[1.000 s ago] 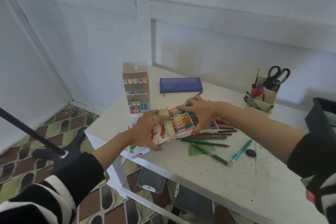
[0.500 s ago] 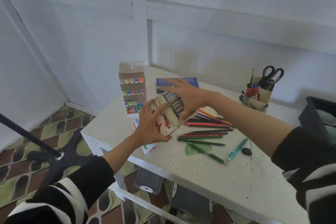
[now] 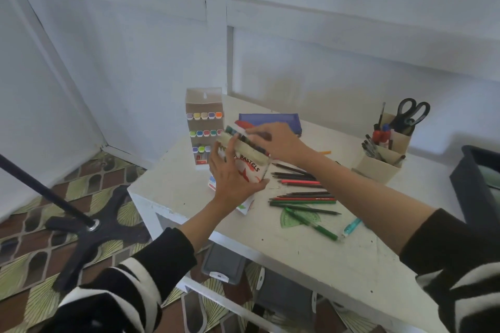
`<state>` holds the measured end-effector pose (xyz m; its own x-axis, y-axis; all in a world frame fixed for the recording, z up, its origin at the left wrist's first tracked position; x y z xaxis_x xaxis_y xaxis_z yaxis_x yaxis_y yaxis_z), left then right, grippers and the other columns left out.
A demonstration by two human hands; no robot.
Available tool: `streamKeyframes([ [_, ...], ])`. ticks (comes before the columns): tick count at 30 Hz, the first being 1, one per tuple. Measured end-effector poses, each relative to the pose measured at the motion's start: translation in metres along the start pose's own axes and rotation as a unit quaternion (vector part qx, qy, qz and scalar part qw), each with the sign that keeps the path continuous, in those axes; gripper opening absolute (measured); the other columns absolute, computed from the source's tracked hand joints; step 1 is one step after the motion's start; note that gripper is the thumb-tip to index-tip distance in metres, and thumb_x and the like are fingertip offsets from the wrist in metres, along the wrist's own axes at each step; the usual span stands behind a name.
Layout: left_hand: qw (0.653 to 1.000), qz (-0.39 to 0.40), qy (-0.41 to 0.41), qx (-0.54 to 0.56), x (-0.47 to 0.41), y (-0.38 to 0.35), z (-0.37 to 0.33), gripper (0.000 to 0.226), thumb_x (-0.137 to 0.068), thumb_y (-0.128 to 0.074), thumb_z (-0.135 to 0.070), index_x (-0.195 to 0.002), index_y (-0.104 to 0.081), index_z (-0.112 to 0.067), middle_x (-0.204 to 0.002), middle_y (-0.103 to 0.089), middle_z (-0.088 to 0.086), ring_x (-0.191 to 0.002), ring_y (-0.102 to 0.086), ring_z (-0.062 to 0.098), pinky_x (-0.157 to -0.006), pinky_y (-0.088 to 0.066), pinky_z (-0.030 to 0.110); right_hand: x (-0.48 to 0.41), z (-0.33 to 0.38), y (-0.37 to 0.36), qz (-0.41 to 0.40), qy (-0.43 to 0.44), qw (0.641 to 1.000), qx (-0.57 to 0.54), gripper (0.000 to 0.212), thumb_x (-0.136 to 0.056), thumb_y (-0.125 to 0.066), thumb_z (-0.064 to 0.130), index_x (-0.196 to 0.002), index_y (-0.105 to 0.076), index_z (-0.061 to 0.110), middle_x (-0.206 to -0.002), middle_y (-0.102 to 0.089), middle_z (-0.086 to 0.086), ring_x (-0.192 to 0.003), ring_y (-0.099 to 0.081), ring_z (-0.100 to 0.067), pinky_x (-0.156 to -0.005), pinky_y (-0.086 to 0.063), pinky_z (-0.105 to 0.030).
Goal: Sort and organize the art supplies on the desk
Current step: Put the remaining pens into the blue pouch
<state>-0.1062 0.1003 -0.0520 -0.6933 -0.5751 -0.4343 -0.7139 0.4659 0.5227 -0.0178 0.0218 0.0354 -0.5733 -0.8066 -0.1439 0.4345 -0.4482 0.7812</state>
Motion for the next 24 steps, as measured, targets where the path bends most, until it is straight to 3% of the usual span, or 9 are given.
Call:
streamKeyframes([
  [3,0.999,-0.033,0.010,-0.006,0.006,0.003,-0.002,0.118,-0.049,-0.065,-0.072,-0.142,-0.002,-0.036,-0.149,-0.022,0.023,-0.138,-0.016,0.035,-0.110,-0.022,0.056,0.009,0.016,-0.023,0.053,0.053,0.996,0.046,0.034,-0.091,-0.059,0.033,-0.118,-0.065,0.014,-0.107,-0.067,-0.004,-0.094,-0.060,-0.017,-0.081,-0.044,-0.023],
  [5,0.999,-0.040,0.007,-0.016,0.007,0.007,0.001,0.120,-0.049,-0.065,-0.077,-0.143,-0.004,-0.034,-0.148,-0.026,0.023,-0.137,-0.020,0.038,-0.106,-0.030,0.055,0.013,0.018,-0.028,0.047,0.054,0.996,0.047,0.046,-0.086,-0.066,0.036,-0.124,-0.059,0.012,-0.124,-0.059,-0.005,-0.116,-0.051,-0.019,-0.093,-0.036,-0.024],
  [7,0.999,-0.039,0.005,-0.019,0.005,0.014,0.008,0.121,-0.048,-0.065,-0.080,-0.144,-0.009,-0.031,-0.144,-0.029,0.020,-0.132,-0.026,0.034,-0.097,-0.044,0.050,0.016,0.017,-0.029,0.044,0.072,0.995,0.049,0.063,-0.077,-0.072,0.045,-0.129,-0.055,0.013,-0.132,-0.052,-0.003,-0.123,-0.042,-0.018,-0.100,-0.031,-0.026],
  [9,0.999,-0.042,-0.008,0.022,0.004,0.024,0.013,0.113,-0.050,-0.069,-0.074,-0.141,-0.022,-0.028,-0.133,-0.034,0.013,-0.122,-0.032,0.024,-0.092,-0.046,0.038,0.022,0.017,-0.032,0.039,0.113,0.989,0.085,0.076,-0.069,-0.073,0.054,-0.131,-0.053,0.015,-0.133,-0.046,-0.001,-0.121,-0.034,-0.015,-0.103,-0.028,-0.028],
  [12,0.995,-0.041,-0.023,0.083,0.002,0.042,0.017,0.087,-0.056,-0.073,-0.056,-0.129,-0.041,-0.021,-0.117,-0.034,0.007,-0.112,-0.034,0.020,-0.096,-0.036,0.016,0.028,0.016,-0.032,-0.028,0.162,0.980,0.116,0.062,-0.073,-0.068,0.054,-0.124,-0.060,0.019,-0.121,-0.050,-0.003,-0.106,-0.038,-0.019,-0.093,-0.033,-0.031],
  [15,0.992,-0.041,-0.010,0.122,0.000,0.058,0.021,0.051,-0.066,-0.069,-0.040,-0.112,-0.047,-0.033,-0.112,-0.038,0.005,-0.109,-0.043,0.021,-0.095,-0.046,0.025,0.034,0.021,-0.027,-0.067,0.182,0.980,0.032,0.042,-0.079,-0.070,0.036,-0.113,-0.067,0.012,-0.109,-0.062,-0.006,-0.100,-0.055,-0.021,-0.089,-0.041,-0.026],
  [18,0.986,-0.036,-0.010,0.160,0.000,0.067,0.017,0.033,-0.082,-0.066,-0.035,-0.107,-0.046,-0.036,-0.114,-0.038,0.002,-0.104,-0.049,0.000,-0.086,-0.051,0.019,0.038,0.025,-0.020,-0.095,0.164,0.981,-0.048,0.033,-0.082,-0.071,0.017,-0.114,-0.065,0.008,-0.111,-0.067,-0.008,-0.099,-0.063,-0.018,-0.086,-0.050,-0.020],
  [22,0.985,-0.042,0.020,0.168,-0.001,0.074,0.017,0.035,-0.091,-0.062,-0.022,-0.118,-0.041,-0.029,-0.118,-0.037,-0.001,-0.097,-0.053,-0.011,-0.076,-0.050,0.009,0.043,0.023,-0.012,-0.146,0.135,0.977,-0.075,0.027,-0.088,-0.064,0.012,-0.115,-0.063,0.007,-0.110,-0.068,-0.008,-0.092,-0.065,-0.013,-0.076,-0.054,-0.017],
  [24,0.986,-0.031,0.010,0.165,-0.001,0.075,0.014,0.036,-0.092,-0.061,-0.020,-0.121,-0.042,-0.032,-0.119,-0.036,-0.003,-0.100,-0.052,-0.010,-0.076,-0.049,0.008,0.044,0.020,-0.012,-0.171,0.149,0.973,-0.045,0.024,-0.086,-0.065,0.011,-0.109,-0.066,0.005,-0.106,-0.067,-0.010,-0.093,-0.060,-0.012,-0.081,-0.050,-0.017],
])
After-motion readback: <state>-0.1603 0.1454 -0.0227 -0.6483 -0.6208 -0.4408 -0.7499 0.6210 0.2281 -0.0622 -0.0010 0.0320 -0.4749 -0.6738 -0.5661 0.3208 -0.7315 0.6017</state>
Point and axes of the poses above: each hand's wrist, its own x-axis away from the middle knuckle, its own y-axis out of the back of the hand, z = x × y, the point moved 7 cm from there along -x, towards the middle knuckle
